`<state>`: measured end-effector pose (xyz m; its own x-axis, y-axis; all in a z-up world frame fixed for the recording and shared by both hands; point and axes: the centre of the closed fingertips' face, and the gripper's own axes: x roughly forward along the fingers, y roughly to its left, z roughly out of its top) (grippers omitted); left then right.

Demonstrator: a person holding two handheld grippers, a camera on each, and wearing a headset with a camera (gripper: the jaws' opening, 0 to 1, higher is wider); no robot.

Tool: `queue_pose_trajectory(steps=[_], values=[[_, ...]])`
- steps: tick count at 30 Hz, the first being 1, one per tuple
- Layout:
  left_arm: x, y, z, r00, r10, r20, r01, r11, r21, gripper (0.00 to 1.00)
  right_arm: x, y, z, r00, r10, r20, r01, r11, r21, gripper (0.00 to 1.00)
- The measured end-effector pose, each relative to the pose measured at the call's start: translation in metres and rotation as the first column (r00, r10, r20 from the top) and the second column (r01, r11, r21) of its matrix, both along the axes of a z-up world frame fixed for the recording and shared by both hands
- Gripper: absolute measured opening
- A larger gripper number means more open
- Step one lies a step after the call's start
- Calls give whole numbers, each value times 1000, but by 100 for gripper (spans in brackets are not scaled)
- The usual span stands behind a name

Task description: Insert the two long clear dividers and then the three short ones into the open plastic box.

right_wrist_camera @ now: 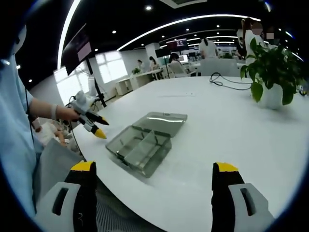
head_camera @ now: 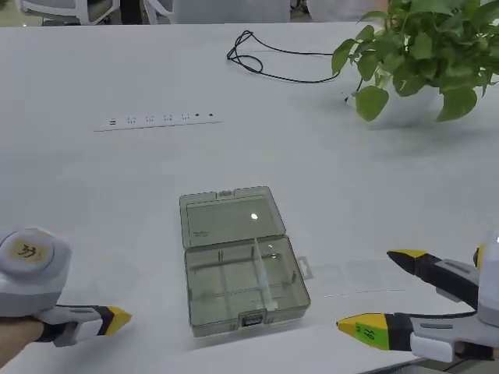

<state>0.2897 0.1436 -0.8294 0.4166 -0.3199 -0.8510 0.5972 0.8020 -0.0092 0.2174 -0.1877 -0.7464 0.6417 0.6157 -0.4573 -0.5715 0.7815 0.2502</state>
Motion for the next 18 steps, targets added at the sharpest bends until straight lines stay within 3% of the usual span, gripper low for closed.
queue_pose_trajectory(steps=[8,12,18], values=[[-1,6,-6,996,-83,-27,85,994,67,61,-1,0,-1,1000,-4,-3,4,1000,-1,100],[1,7,-6,996,-91,-23,92,993,70,52,-2,1,-3,1000,2,-4,-2,1000,-5,100],[0,10,-12,992,-115,-47,119,989,91,44,-2,0,-2,1000,-6,-6,6,1000,-3,100]])
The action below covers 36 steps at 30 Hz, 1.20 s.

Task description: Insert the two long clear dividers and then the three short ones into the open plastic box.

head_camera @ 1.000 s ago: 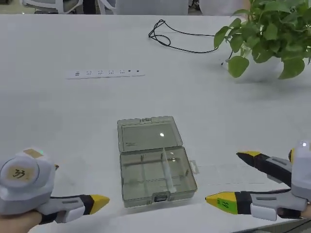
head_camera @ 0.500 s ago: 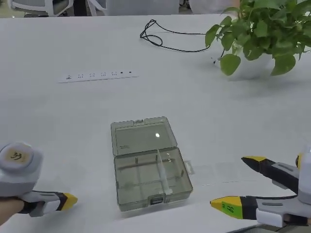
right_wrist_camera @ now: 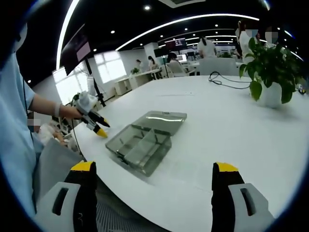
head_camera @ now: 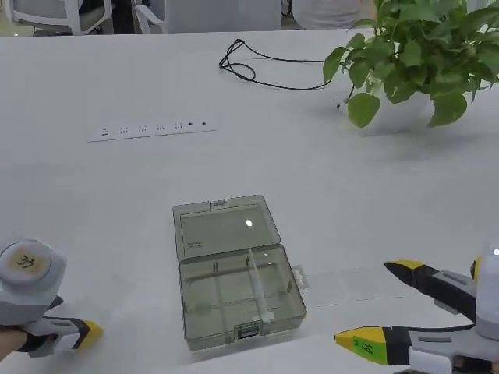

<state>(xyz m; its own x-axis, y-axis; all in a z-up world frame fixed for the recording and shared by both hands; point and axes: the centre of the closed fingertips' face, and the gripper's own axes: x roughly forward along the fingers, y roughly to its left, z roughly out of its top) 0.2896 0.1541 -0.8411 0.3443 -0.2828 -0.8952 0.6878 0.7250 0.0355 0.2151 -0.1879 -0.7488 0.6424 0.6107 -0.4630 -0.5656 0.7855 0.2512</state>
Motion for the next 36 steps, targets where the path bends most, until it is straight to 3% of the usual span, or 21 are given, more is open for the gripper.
queue_pose_trajectory(steps=[11,24,36], values=[[3,-3,-3,1000,-10,-22,9,999,-39,33,1,1,1,1000,-9,-2,9,1000,11,100],[4,-3,-1,1000,6,-6,-6,999,-53,32,5,4,3,1000,-22,-3,22,999,35,99],[6,-5,2,999,52,-8,-53,993,-102,31,6,9,4,1000,-19,-5,19,999,43,99]])
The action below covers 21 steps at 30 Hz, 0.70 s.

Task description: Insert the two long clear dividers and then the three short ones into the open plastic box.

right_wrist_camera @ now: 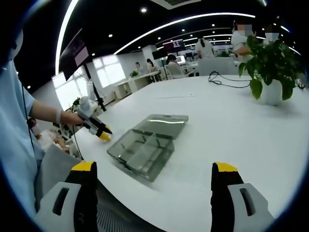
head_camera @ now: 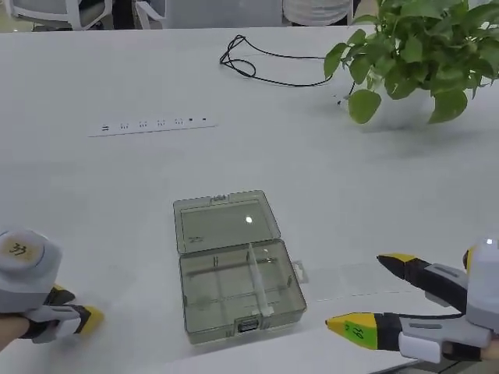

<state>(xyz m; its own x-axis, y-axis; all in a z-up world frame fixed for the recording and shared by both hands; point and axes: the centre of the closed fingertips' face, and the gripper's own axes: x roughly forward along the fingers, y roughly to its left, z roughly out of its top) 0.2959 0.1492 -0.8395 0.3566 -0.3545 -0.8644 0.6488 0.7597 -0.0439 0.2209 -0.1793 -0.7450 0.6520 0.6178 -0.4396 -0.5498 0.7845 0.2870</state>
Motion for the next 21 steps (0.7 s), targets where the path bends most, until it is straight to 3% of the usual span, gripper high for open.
queue_pose_trajectory(steps=[11,21], values=[[4,1,6,997,75,13,-74,995,-60,31,-1,4,0,1000,-6,-7,6,1000,13,99],[11,-19,36,994,58,87,-47,992,-121,30,1,11,1,1000,7,-13,-6,1000,27,99]])
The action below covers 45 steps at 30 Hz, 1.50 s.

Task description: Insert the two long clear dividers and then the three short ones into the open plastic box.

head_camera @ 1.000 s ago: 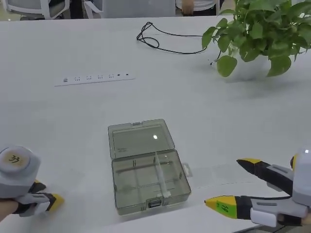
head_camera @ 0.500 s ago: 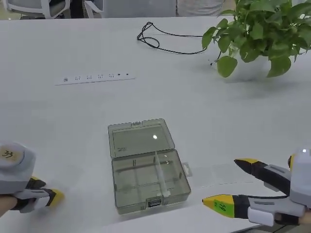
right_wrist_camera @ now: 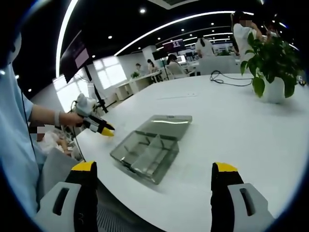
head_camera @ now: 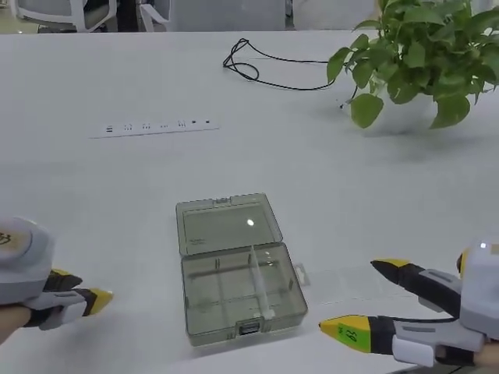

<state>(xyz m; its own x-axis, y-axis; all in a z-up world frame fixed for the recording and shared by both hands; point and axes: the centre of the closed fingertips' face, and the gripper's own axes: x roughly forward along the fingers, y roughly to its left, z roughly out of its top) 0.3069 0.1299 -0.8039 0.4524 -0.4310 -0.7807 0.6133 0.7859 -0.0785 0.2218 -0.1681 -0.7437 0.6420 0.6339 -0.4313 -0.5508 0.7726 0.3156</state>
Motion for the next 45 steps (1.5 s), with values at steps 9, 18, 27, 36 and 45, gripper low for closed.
queue_pose_trajectory(steps=[9,18,27,36,45], values=[[7,-24,20,999,-29,43,31,999,-45,30,3,8,3,1000,16,0,-16,1000,5,98],[8,-64,48,993,-44,106,58,989,-136,30,16,18,10,1000,-4,-3,4,999,46,96],[2,-96,52,991,-54,122,76,979,-190,30,27,30,16,1000,-16,-5,17,996,90,94],[-3,-116,54,991,-38,126,66,972,-224,30,39,39,21,998,-57,-7,57,988,146,91],[-8,-132,56,991,-2,137,36,970,-242,30,53,57,24,993,-100,-67,113,967,230,80]])
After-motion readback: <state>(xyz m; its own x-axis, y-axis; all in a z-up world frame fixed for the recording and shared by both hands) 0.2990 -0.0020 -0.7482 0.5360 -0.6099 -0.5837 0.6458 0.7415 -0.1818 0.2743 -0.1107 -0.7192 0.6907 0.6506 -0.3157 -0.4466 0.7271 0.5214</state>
